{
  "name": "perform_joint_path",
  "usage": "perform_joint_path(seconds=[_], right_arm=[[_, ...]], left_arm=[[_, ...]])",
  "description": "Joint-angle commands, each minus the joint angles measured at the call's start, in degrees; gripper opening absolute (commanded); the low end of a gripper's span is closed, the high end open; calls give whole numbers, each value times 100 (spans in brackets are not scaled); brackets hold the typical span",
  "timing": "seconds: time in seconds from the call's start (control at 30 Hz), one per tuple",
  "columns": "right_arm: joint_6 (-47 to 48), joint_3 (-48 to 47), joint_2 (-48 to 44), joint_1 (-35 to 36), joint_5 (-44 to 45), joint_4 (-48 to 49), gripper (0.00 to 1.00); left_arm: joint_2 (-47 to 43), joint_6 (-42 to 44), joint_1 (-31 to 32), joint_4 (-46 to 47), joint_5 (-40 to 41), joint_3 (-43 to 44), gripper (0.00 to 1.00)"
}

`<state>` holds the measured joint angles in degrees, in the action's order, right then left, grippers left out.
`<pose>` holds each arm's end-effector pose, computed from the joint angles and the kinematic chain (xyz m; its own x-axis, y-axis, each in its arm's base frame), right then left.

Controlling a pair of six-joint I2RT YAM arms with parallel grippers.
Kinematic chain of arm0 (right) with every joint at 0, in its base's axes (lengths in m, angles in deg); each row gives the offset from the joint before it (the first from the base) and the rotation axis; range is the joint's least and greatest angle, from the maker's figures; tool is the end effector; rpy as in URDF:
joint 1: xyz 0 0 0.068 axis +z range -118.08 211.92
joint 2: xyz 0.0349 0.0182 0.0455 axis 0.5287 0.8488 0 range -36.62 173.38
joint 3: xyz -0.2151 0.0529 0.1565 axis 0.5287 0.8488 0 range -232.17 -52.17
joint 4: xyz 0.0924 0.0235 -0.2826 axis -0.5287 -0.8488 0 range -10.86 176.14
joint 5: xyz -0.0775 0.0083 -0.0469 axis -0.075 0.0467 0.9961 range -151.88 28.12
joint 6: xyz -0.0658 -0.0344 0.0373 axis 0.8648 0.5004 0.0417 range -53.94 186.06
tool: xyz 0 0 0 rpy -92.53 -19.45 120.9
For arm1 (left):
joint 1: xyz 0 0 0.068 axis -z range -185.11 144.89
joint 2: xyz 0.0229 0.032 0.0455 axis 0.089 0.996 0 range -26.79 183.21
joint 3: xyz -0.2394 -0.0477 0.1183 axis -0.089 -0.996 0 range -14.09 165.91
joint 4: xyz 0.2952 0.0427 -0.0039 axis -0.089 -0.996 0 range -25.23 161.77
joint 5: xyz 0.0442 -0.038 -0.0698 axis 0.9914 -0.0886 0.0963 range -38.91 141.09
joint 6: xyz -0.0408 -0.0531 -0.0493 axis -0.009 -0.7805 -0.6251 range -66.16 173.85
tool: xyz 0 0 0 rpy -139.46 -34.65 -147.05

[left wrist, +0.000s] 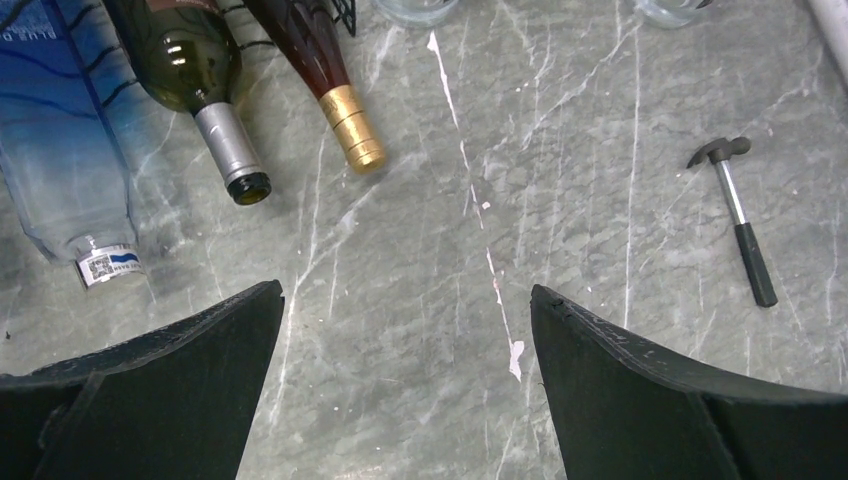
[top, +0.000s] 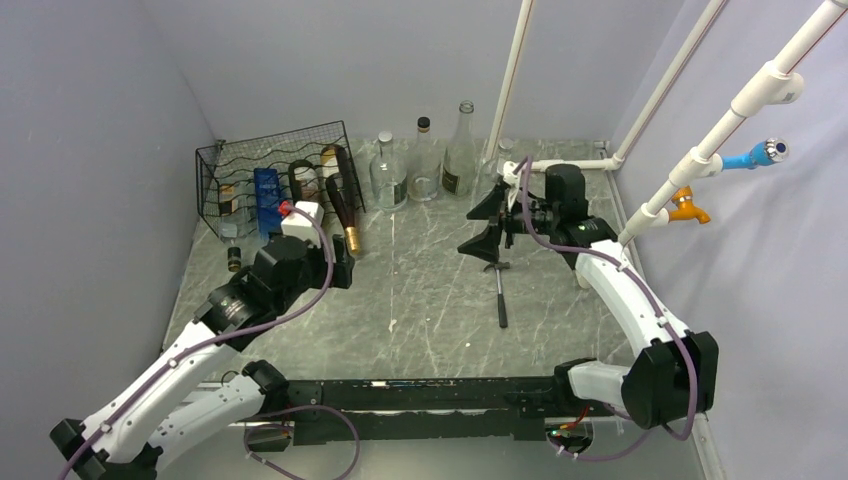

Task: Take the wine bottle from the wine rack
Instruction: Pick up the wine bottle from the wine rack.

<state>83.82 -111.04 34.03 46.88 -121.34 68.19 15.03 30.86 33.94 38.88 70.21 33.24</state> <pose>0.2926 0.1429 0.3069 -0.1959 -0.2127 -0.9573 -0.9592 0.2446 0.1419 0.1921 -0.1252 0.3098 -0.4730 -0.0913 -0.8763 0.2005 0.9573 -0.2080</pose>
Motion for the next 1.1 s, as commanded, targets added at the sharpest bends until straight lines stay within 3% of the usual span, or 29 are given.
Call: perform_joint_path(seconds=[0.0,0.2,0.43,0.77,1.07], right_arm=[[-883,363,-352,-172,-582,1565,96],[-985,662,-460,-272,-636,1925,97],[-769,710,-488,-300,-666,1816,97],[-628,728,-469,-301,-616,1688,97],[-517,746,-418,-301,-567,1638,97]], left_arm=[[166,-267,-29,72,141,212,100],[405,-287,-55,360,49,216,94],[657,-326,-397,573,-216,210,100],[834,-113,-1375,1237,-1360,51,99],[1245,-372,-1835,1809,-2046,28,100]])
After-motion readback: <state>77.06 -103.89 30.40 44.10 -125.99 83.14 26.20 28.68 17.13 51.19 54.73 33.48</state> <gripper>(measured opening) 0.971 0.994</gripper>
